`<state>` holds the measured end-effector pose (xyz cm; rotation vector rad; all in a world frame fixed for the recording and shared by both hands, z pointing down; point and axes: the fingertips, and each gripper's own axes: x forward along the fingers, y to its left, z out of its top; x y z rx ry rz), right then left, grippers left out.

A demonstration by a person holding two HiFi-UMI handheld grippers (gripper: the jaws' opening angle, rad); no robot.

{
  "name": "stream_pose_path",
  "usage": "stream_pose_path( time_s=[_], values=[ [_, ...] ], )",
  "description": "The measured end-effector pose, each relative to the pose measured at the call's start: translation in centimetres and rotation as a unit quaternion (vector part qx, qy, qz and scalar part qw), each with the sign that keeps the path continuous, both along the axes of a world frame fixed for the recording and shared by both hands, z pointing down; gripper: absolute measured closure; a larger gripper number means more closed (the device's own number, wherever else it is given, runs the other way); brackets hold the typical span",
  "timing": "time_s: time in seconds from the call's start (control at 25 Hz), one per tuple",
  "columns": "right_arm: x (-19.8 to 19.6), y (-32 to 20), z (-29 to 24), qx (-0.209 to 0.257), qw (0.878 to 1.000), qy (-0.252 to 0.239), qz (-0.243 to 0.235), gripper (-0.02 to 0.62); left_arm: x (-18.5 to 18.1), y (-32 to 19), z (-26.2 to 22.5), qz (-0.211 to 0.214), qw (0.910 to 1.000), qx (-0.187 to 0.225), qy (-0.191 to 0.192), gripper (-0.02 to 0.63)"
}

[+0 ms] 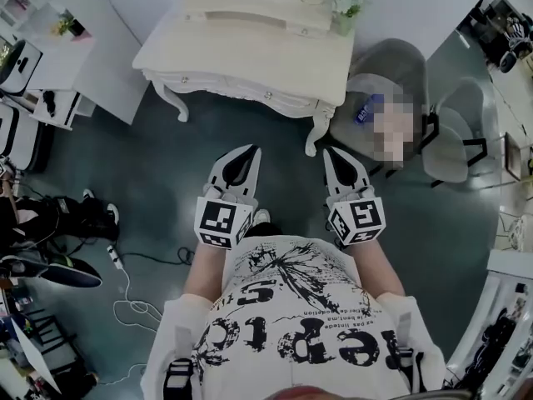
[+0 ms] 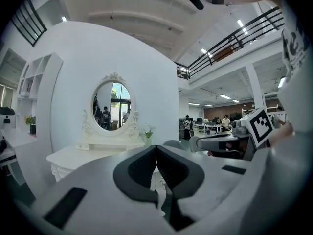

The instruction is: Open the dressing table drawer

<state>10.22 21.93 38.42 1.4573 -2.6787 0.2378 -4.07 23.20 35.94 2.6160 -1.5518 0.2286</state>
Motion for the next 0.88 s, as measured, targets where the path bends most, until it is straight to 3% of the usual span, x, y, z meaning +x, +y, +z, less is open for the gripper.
stream_pose_path(
  time_s=[0.36,0.68,0.88],
  values=[
    [-7.6,-9.0,0.0,-0.009,0.999,-0.003,0.037,0.578,-8.7,-8.8,0.3,0.016,0.9998,-0.015,-0.003,0.586],
    [-9.5,-16.8,2.1,-0.024,0.999,0.007,0.036,0.578,-11.4,-15.7,3.0,0.001,0.9991,-0.042,0.006,0.586],
    [-8.8,-24.5,2.8,-0.02,0.999,0.013,0.023,0.578,-10.7,-22.8,3.8,-0.011,0.999,-0.042,0.003,0.587]
  ],
)
